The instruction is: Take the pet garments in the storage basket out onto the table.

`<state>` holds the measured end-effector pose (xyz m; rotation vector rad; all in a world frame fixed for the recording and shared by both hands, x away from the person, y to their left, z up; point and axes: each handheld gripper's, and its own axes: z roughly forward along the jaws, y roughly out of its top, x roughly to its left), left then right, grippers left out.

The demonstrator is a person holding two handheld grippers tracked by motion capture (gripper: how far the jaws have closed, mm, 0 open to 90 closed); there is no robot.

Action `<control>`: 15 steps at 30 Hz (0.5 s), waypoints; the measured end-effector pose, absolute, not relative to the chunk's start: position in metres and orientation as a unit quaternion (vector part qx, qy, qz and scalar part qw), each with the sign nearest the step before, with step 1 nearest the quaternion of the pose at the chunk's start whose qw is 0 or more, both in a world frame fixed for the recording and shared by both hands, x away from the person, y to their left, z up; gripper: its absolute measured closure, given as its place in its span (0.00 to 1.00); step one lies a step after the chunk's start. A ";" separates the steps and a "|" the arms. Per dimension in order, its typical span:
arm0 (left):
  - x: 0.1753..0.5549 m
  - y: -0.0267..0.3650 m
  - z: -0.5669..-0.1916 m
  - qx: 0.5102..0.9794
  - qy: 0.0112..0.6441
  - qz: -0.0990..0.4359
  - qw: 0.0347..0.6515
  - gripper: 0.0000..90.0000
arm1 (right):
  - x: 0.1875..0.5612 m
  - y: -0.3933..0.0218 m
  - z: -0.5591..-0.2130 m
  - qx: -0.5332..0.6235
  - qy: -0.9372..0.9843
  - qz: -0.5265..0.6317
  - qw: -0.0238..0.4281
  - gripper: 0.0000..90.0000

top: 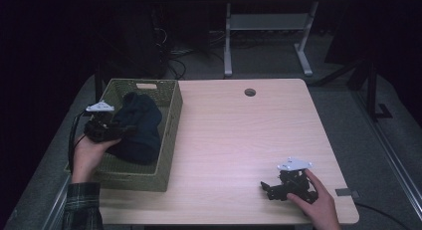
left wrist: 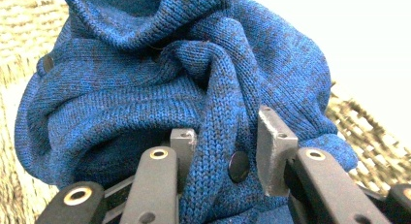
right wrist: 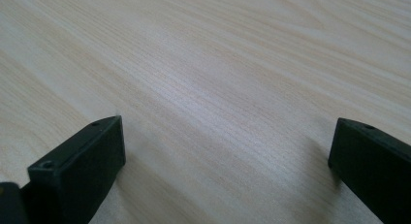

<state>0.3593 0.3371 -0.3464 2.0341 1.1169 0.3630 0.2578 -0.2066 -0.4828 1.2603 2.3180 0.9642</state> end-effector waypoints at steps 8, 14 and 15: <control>0.353 0.333 -0.329 0.788 0.423 0.155 0.420 0.72 | 0.258 -0.207 -0.483 0.442 0.814 0.339 0.166 0.00; 0.349 0.327 -0.313 0.787 0.410 0.170 0.428 0.72 | 0.258 -0.207 -0.483 0.442 0.814 0.338 0.165 0.00; 0.348 0.326 -0.311 0.786 0.410 0.172 0.430 0.72 | 0.258 -0.207 -0.483 0.442 0.814 0.338 0.165 0.00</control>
